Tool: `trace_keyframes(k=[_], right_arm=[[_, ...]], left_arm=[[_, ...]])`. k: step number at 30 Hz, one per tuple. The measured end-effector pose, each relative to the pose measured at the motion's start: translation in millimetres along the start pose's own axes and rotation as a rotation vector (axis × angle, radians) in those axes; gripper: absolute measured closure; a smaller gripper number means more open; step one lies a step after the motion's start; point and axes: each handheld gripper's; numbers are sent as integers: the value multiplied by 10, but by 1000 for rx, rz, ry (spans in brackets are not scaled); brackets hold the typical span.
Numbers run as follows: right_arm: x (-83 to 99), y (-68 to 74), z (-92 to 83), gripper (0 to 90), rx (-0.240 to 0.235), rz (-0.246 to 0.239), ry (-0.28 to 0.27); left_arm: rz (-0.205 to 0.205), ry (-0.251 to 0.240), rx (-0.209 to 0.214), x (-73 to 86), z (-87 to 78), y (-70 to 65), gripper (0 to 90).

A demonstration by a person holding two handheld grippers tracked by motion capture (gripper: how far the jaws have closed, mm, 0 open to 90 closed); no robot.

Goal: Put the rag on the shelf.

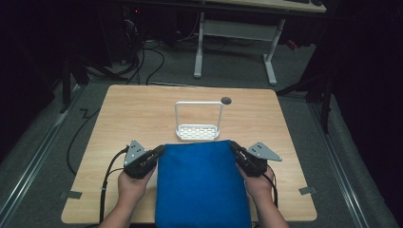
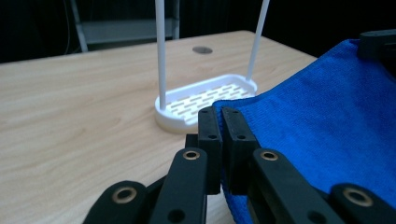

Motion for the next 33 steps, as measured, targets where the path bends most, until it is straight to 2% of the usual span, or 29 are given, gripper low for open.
trace_keyframes(k=[2,11,16,23,25,27,33], right_arm=[[-61,30,-61,874,-4,-6,-33],[-193,119,-211,875,-8,-22,-116],[-237,149,-264,876,-10,-30,-140],[-365,209,-340,876,-22,-29,-203],[-384,219,-349,876,-24,-31,-210],[-483,263,-389,876,-28,-47,-249],[-636,314,-433,877,-37,-61,-301]], left_arm=[[4,-20,-3,-33,-36,-13,872],[17,-106,-22,-171,-211,-60,872],[20,-137,-32,-229,-290,-59,872],[24,-178,-54,-292,-434,-64,873],[30,-190,-66,-320,-458,-61,873],[34,-201,-69,-387,-455,-48,874],[46,-235,-81,-538,-452,-35,874]])
Point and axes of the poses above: each handheld gripper's, and its own axes: z roughly forward along the jaws, x roughly out of its underside, y roughly to its left, and after that the axes turned 6 degrees about z, right-handed
